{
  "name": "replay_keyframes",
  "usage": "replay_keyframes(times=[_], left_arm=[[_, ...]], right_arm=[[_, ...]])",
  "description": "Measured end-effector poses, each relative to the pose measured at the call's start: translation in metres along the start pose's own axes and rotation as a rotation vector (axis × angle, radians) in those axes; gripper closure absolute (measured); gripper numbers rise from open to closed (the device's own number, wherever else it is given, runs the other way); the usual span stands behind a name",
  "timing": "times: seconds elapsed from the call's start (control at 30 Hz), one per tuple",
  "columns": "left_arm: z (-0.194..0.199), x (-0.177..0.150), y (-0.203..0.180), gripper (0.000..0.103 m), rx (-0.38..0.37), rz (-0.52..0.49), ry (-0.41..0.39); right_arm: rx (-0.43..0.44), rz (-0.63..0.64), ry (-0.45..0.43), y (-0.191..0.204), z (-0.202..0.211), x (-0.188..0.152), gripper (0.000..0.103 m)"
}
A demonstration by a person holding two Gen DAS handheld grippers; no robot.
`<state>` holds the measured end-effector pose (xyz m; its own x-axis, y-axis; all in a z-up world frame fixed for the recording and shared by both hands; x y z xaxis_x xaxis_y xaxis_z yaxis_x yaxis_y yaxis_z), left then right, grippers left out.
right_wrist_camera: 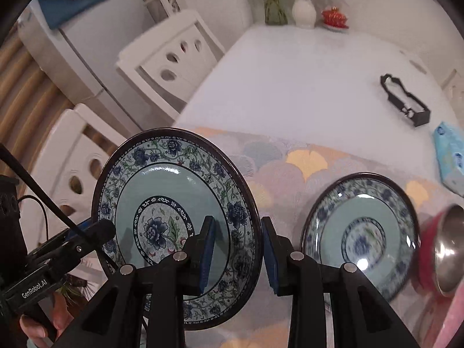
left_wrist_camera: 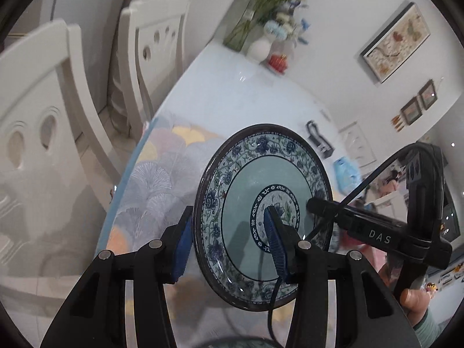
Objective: Organize plates and bowls
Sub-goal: 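Grasp the second floral plate rim with the left tool while the right tool grips it, then carry the second plate with both tools and lower it onto the first plate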
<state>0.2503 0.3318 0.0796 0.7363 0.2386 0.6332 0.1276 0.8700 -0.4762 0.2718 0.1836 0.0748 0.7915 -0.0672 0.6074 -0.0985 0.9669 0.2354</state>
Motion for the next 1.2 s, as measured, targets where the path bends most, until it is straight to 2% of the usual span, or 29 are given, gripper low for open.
replay_keyframes(times=[0.03, 0.1, 0.13, 0.33, 0.57, 0.87, 1.2], left_arm=[[0.007, -0.001, -0.004, 0.060, 0.000, -0.003, -0.011], [0.024, -0.003, -0.009, 0.069, 0.005, -0.018, -0.030], [0.033, -0.005, -0.012, 0.070, 0.005, -0.028, -0.038], [0.070, -0.026, -0.025, 0.070, -0.018, -0.030, -0.053], [0.103, -0.061, -0.027, 0.070, 0.012, -0.032, -0.042], [0.120, -0.111, -0.011, 0.070, 0.093, 0.000, 0.026], [0.122, -0.165, 0.013, 0.070, 0.165, 0.017, 0.114]], right_arm=[[-0.002, 0.000, -0.009, 0.005, 0.007, 0.001, 0.072], [-0.018, -0.005, -0.027, 0.009, 0.025, -0.003, 0.072], [-0.019, -0.013, -0.034, 0.008, 0.037, -0.008, 0.072], [0.007, -0.065, -0.012, 0.011, 0.074, -0.038, 0.072], [0.047, -0.100, 0.058, 0.015, 0.096, -0.090, 0.072], [0.066, -0.085, 0.150, 0.030, 0.103, -0.150, 0.071], [0.040, -0.067, 0.270, 0.036, 0.078, -0.205, 0.071]])
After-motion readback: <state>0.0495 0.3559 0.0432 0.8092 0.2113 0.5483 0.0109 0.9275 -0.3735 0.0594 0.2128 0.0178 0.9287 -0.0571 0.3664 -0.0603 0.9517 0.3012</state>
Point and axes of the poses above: each gripper's, at about its wrist camera, not at the fingertips, and z roughly against the way its jaws point, y to its left, x to its top, the point moved 5 cm from there along -z, roughly the way its jaws point, and after that the axes turned 11 degrees about -y, right-handed, at the moved point
